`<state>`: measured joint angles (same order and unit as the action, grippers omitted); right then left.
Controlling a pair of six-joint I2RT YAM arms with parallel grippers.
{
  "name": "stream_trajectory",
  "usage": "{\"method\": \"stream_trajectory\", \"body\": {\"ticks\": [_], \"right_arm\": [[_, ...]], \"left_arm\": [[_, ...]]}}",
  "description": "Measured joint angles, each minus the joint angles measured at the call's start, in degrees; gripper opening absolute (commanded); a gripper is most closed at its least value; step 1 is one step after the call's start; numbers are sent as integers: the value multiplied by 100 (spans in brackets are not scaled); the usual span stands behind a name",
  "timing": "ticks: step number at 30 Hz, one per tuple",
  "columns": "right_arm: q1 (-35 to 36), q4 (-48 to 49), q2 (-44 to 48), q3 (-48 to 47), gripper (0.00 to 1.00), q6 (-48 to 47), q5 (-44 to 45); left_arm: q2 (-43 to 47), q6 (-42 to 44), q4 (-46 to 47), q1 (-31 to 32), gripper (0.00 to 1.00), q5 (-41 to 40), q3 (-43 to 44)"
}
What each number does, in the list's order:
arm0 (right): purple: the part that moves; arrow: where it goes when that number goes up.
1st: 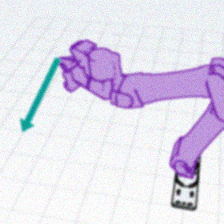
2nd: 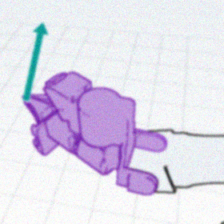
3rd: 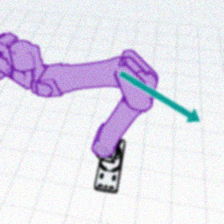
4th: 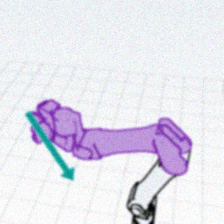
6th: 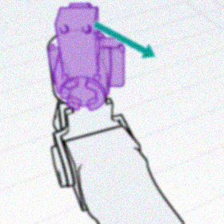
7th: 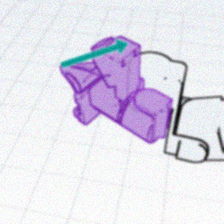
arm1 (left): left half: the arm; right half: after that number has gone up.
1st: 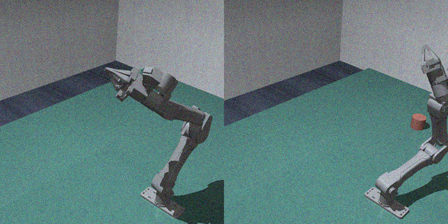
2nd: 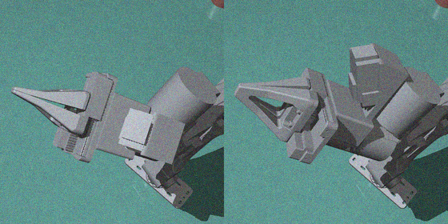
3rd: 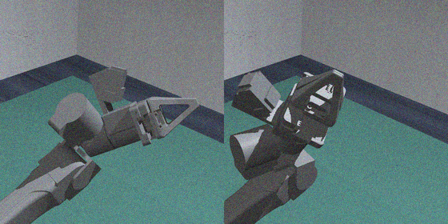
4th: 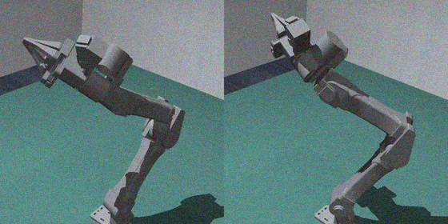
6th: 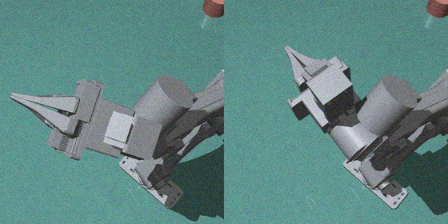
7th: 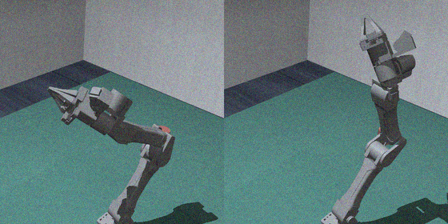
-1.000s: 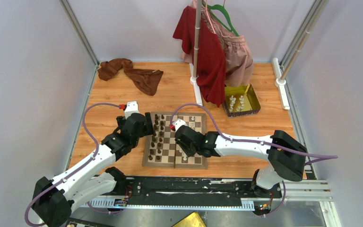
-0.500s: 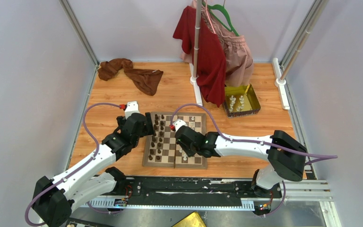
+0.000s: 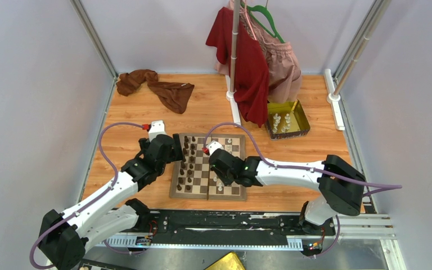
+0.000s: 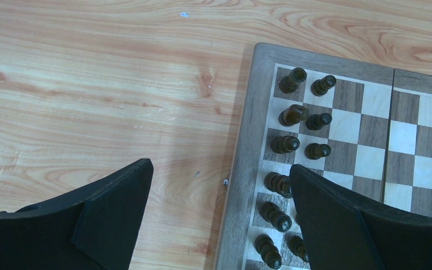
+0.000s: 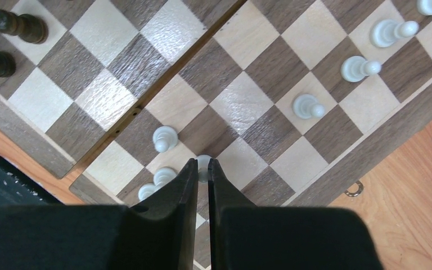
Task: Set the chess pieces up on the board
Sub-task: Pick up the chess piece from the storage box, then place the chess piece on the chessboard.
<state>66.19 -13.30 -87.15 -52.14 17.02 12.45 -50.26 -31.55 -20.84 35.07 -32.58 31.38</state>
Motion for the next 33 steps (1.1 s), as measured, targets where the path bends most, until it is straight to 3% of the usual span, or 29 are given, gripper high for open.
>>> {"method": "stream_trajectory", "body": {"ticks": [14, 27, 33], "right_arm": [[-654, 15, -2, 0, 7, -164, 63], [-793, 168, -87, -28, 7, -210, -22], [-802, 177, -118, -57, 21, -212, -48]], "left_arm": [[0, 0, 2, 0, 100, -2, -33], [-42, 0, 17, 0, 100, -2, -33], [-74, 2, 20, 0, 100, 0, -33]]}}
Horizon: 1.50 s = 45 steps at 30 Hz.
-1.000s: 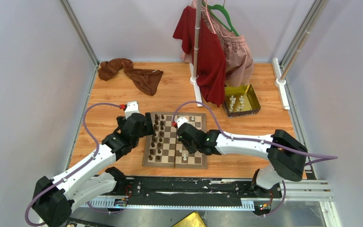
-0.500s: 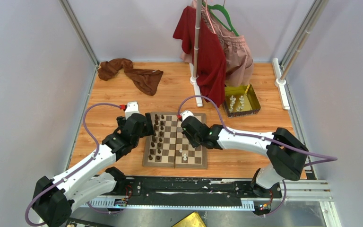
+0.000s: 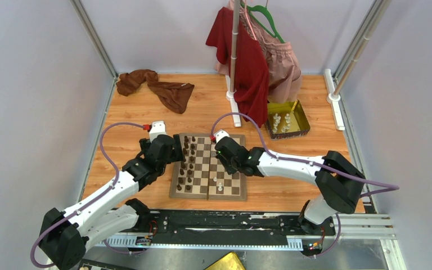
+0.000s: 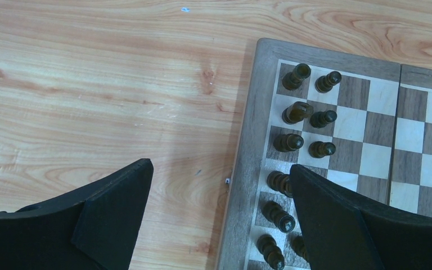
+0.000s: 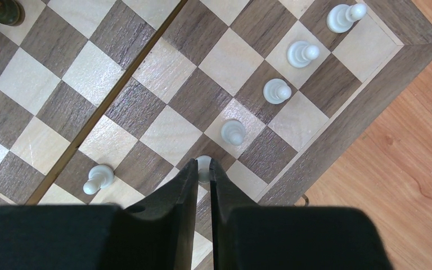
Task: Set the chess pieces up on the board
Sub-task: Place the chess piece on the chessboard, then pick up the chess piece from the storage box.
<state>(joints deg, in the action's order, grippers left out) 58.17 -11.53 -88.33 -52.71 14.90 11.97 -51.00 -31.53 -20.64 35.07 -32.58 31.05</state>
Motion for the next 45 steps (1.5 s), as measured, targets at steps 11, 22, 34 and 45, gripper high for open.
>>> {"method": "stream_trajectory", "body": {"ticks": [11, 22, 34, 45], "right_arm": [[-2, -15, 24, 0, 37, -101, -9], [201, -317, 411, -116, 37, -229, 201], [719, -326, 420, -199, 38, -280, -70], [844, -262, 210, -223, 38, -280, -549]], "left_arm": [[-11, -2, 0, 0, 100, 0, 0], [-11, -17, 0, 0, 100, 0, 0], [-11, -20, 0, 0, 100, 0, 0], [-9, -20, -2, 0, 100, -2, 0]]}}
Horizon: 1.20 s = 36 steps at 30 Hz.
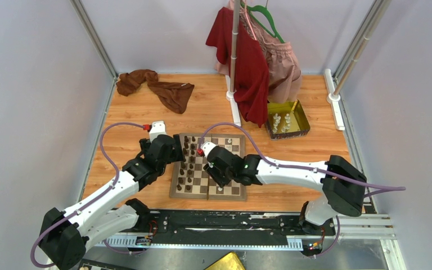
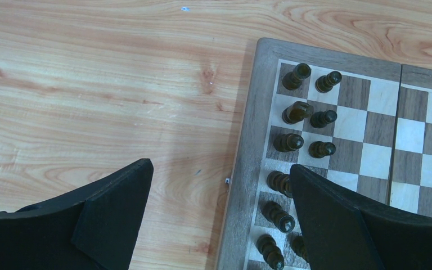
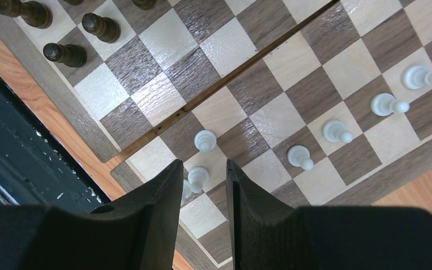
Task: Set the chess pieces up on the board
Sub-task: Pick up the chess piece from the storage box.
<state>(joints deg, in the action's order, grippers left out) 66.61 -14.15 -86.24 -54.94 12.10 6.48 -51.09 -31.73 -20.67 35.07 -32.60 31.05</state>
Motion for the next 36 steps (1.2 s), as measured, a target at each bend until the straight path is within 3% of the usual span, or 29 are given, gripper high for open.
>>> {"method": "stream_trajectory", "body": {"ticks": [31, 36], "right_arm": [[0, 264, -468, -157, 30, 0, -205], [-17, 306, -470, -157, 24, 0, -208]], "left_arm": [[136, 0, -13, 0, 100, -20, -131], [136, 0, -15, 0, 100, -20, -162]]}}
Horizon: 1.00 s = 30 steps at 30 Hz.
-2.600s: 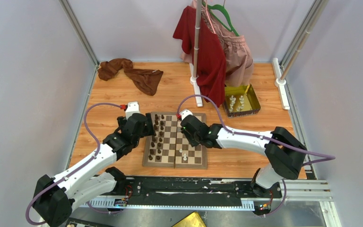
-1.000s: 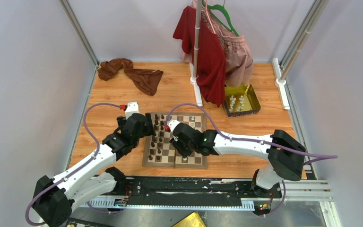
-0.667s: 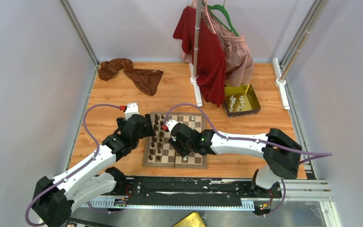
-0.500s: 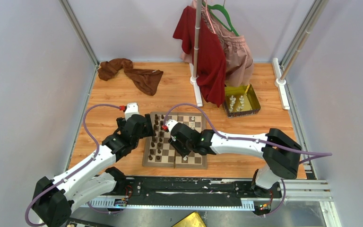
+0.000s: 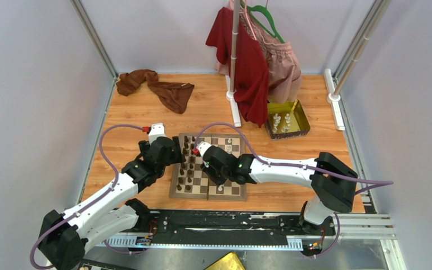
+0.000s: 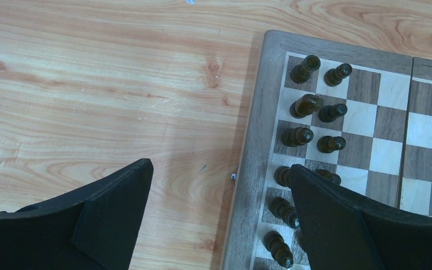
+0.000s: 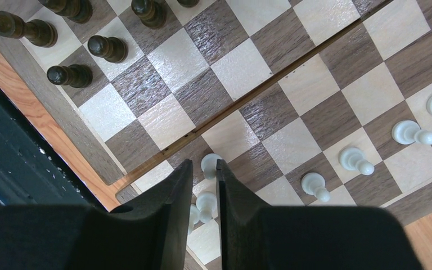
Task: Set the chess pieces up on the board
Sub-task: Pick up the chess piece from the storage box.
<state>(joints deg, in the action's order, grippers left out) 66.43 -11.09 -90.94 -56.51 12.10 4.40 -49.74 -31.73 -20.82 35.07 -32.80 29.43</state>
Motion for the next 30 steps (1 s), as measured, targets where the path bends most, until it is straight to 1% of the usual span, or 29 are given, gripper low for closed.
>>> {"method": "stream_trajectory", "body": {"ticks": [5, 11, 15, 24, 30], "right_arm": [[-35, 61, -17, 0, 18, 2, 0], [-63, 107, -55, 2, 17, 4, -2], [-90, 131, -55, 22, 14, 7, -7], [-98, 205, -55, 61, 19, 11, -15], [-98, 214, -61, 120, 20, 13, -33]], "left_arm": [[-2, 0, 0, 0, 100, 0, -2], [-2, 0, 7, 0, 100, 0, -17], [-2, -2, 7, 0, 100, 0, -22], [-11, -2, 9, 0, 100, 0, -24], [-11, -4, 9, 0, 100, 0, -26]]}}
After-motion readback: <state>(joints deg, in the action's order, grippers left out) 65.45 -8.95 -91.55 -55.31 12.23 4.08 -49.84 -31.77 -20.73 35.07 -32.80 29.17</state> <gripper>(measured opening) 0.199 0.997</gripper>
